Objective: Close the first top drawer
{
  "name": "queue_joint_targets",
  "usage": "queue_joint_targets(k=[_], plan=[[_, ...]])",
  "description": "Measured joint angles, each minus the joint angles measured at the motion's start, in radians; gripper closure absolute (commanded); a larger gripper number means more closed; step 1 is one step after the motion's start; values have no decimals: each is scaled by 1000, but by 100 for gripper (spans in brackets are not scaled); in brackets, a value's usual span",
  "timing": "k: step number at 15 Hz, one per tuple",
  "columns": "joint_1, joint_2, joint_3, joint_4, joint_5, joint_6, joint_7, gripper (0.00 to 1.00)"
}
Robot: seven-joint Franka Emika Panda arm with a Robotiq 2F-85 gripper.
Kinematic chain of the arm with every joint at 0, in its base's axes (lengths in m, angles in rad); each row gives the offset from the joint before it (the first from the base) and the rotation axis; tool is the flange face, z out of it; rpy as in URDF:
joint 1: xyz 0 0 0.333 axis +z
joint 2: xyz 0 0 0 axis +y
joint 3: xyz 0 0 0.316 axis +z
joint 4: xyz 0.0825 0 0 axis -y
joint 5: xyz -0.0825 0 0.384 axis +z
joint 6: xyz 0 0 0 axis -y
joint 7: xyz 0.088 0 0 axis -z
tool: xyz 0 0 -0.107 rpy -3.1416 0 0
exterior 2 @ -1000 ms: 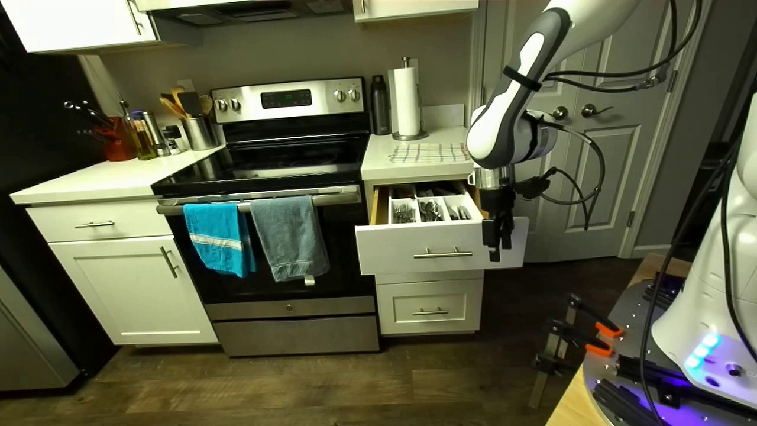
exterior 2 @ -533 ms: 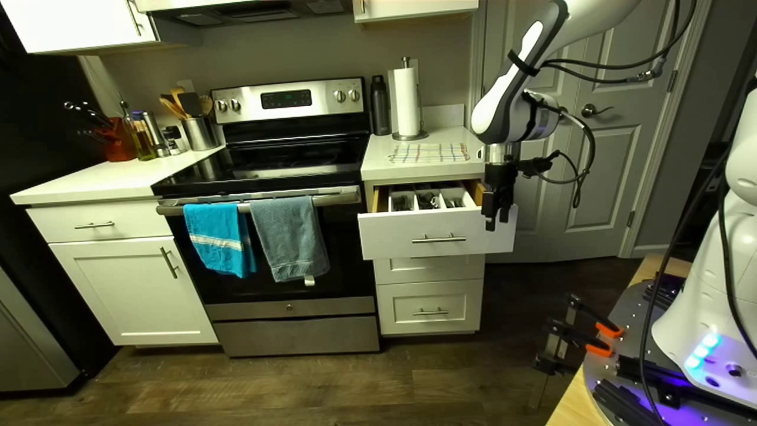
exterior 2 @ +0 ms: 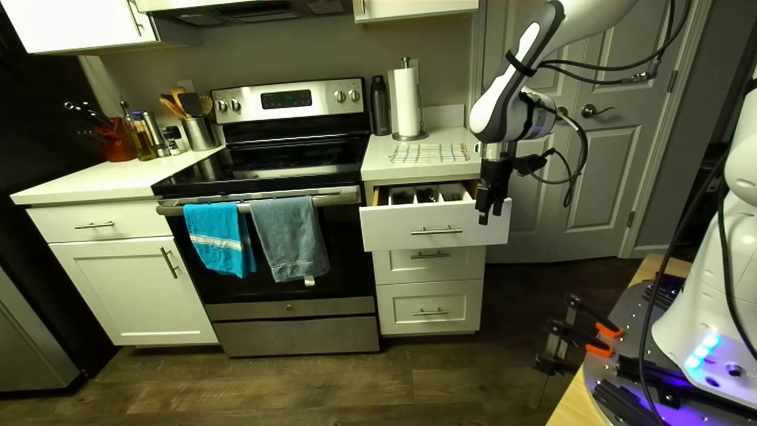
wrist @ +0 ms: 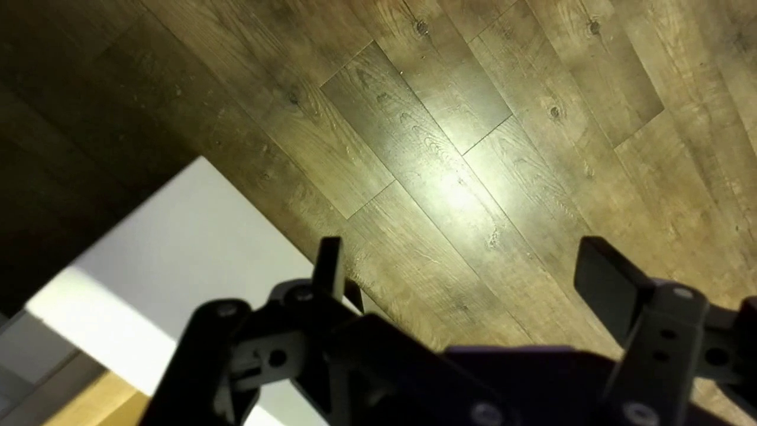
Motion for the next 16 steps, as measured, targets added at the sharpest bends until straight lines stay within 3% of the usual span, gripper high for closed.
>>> queue_joint_targets(k=[5, 16], plan=[[3, 51, 32, -10, 0, -2, 0, 0], [1, 52, 33, -4, 0, -2, 0, 0]])
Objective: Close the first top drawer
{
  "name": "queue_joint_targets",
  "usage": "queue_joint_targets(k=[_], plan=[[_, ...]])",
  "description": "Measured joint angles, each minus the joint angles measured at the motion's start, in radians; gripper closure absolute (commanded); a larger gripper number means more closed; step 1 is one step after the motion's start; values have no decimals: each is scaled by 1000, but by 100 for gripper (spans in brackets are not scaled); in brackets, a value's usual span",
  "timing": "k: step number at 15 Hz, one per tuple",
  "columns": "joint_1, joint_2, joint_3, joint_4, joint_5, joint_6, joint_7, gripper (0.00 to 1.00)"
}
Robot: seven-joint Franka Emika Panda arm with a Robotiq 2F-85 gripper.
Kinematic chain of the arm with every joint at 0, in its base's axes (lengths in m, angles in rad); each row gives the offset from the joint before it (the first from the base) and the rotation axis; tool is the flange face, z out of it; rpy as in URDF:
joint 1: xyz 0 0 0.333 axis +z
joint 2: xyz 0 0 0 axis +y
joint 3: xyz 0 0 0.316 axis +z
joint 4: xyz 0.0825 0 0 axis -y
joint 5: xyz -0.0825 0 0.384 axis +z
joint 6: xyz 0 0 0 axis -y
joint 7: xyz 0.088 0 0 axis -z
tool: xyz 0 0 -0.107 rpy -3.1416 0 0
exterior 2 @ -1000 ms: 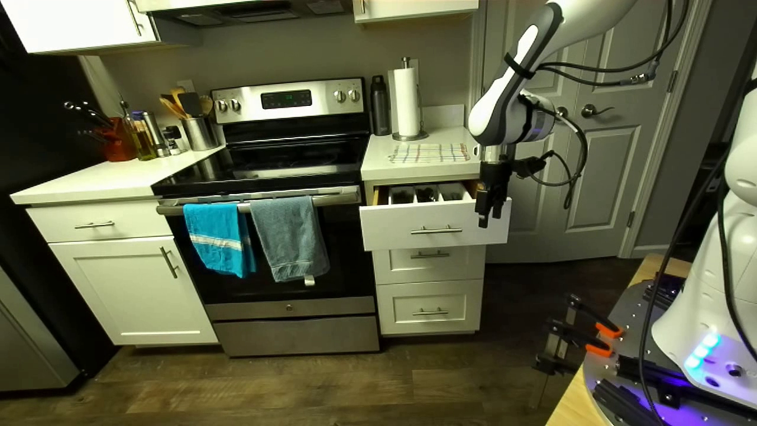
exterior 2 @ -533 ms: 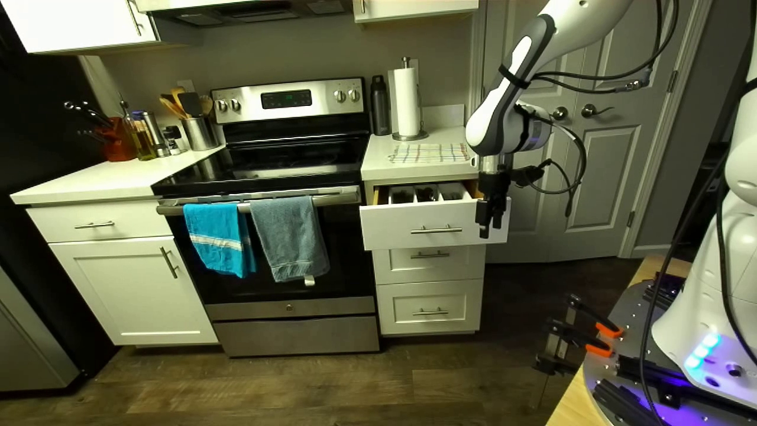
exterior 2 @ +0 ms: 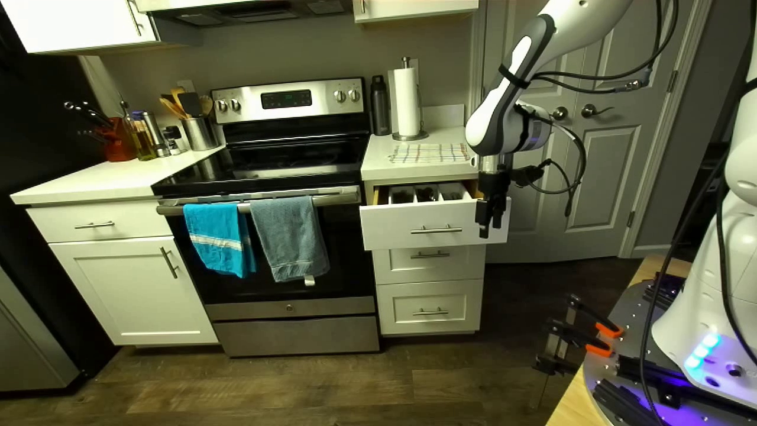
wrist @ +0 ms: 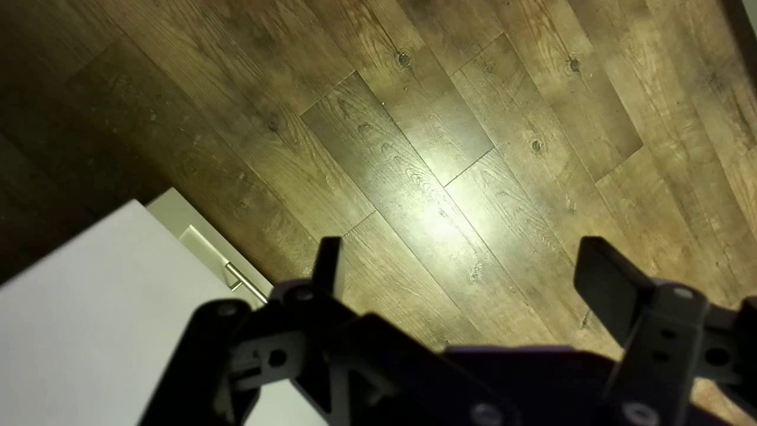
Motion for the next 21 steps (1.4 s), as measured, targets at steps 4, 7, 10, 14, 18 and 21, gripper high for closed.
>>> queue_joint_targets(k=[4, 7, 10, 14, 18, 21], plan=[[-11, 3, -1, 25, 2, 0, 0, 0], [-34, 14, -2, 70, 9, 1, 0, 0], [-62, 43, -1, 128, 33, -5, 0, 0], [-98, 100, 4, 211, 62, 0, -1, 0], [-138, 165, 6, 300, 63, 49, -6, 0], [-171, 200, 22, 350, 67, 124, -17, 0]])
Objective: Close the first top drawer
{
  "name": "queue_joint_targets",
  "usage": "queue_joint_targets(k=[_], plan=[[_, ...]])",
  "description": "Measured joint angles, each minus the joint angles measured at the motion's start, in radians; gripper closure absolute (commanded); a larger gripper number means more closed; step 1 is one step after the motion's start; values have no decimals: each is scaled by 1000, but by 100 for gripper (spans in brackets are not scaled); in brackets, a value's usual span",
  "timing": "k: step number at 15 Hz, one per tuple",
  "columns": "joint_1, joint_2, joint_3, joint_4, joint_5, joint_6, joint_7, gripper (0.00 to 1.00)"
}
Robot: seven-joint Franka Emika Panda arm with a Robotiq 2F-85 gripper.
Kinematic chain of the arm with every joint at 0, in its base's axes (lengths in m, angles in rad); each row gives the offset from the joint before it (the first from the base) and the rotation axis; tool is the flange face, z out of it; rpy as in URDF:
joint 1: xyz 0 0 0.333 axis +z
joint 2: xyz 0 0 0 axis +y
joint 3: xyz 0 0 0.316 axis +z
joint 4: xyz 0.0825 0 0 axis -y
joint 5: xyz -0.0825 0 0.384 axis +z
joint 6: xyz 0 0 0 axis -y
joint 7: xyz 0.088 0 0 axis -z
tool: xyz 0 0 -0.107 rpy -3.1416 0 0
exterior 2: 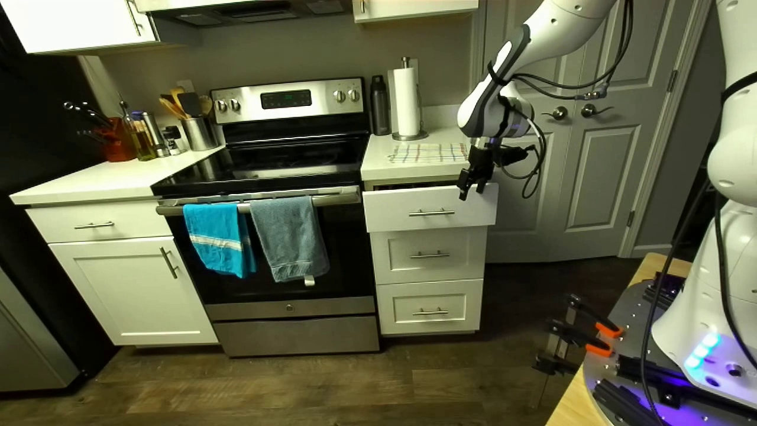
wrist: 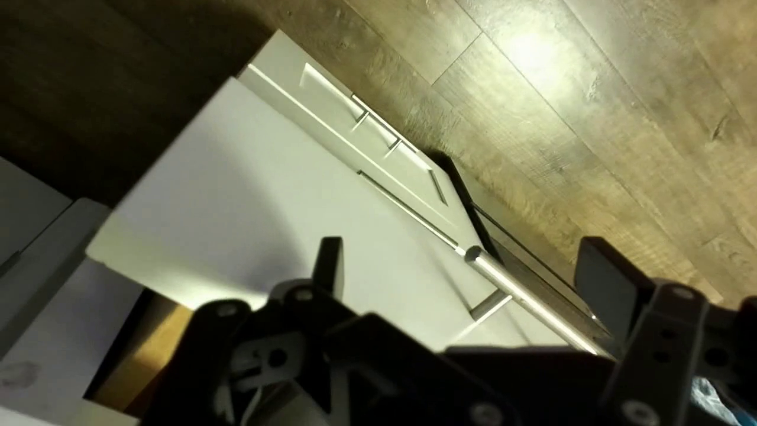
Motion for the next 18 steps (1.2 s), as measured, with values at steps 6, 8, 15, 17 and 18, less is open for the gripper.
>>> queue_joint_targets(k=[6, 8, 15, 17, 18], plan=[[-51, -4, 103, 15, 79, -188, -16, 0], [-51, -4, 108, 15, 108, -227, -17, 0], [-49, -4, 103, 15, 190, -250, -21, 0], [-40, -2, 95, 15, 190, -250, -21, 0], [-38, -2, 94, 15, 190, -250, -21, 0]])
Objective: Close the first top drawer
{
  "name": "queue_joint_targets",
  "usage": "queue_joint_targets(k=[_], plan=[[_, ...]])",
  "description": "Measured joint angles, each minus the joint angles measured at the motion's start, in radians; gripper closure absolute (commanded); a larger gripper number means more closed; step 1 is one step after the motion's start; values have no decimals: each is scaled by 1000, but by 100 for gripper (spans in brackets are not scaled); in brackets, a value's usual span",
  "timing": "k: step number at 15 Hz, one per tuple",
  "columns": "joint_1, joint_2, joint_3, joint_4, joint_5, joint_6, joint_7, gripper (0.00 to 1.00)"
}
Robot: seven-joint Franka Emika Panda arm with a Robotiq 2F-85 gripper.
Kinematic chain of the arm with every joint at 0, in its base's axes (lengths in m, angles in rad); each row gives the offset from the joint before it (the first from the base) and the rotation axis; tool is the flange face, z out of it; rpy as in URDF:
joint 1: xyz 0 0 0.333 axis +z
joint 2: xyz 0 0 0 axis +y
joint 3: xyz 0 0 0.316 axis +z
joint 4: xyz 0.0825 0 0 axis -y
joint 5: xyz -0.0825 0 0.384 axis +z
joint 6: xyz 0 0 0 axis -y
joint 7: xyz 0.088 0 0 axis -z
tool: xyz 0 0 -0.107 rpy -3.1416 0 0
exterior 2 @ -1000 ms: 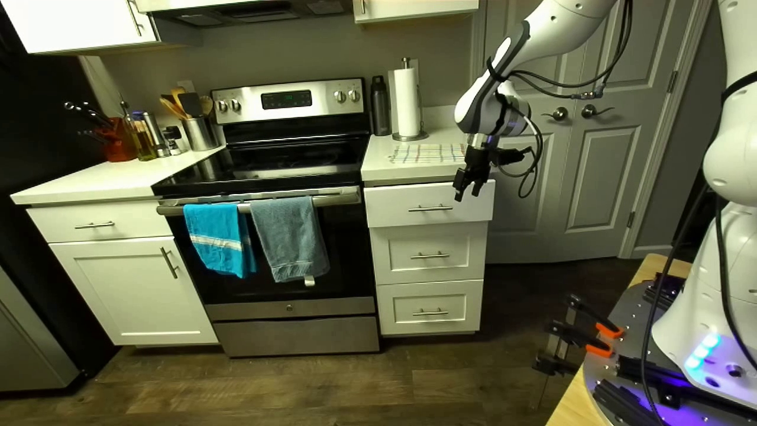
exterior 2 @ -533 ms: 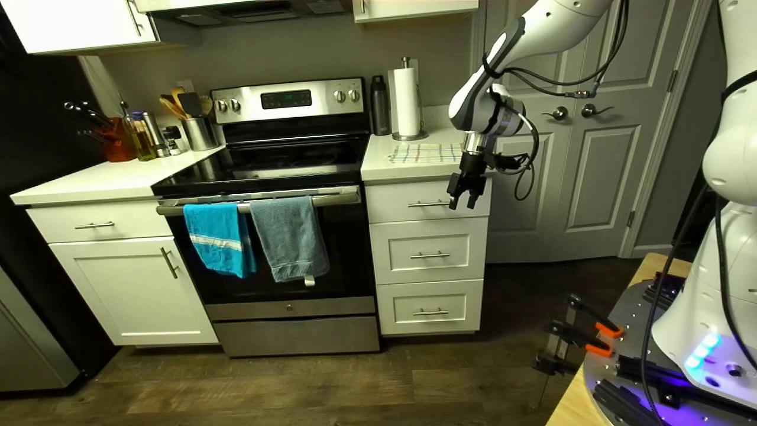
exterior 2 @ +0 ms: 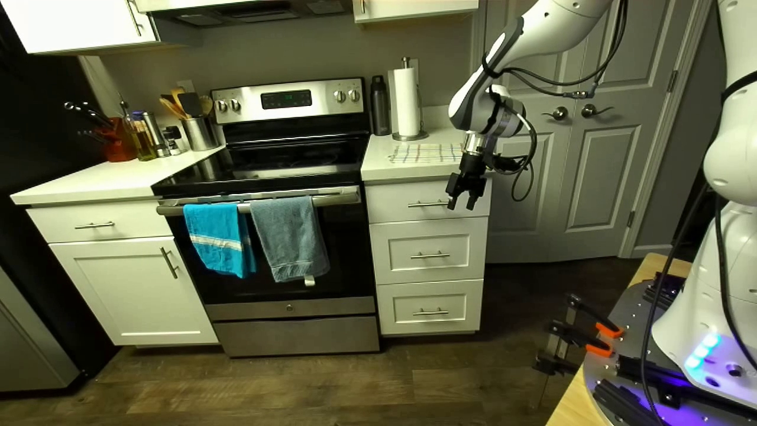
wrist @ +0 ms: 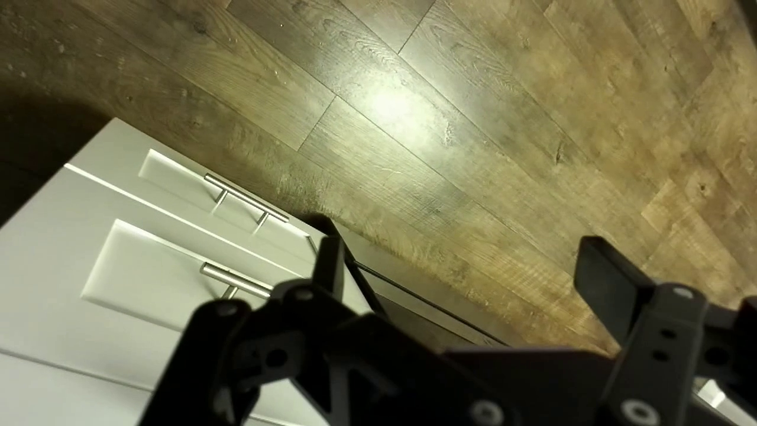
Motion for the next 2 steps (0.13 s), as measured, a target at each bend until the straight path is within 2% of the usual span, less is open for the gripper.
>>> queue_joint_targets(k=[2], plan=[[1, 0, -1, 0, 0, 0, 0, 0]])
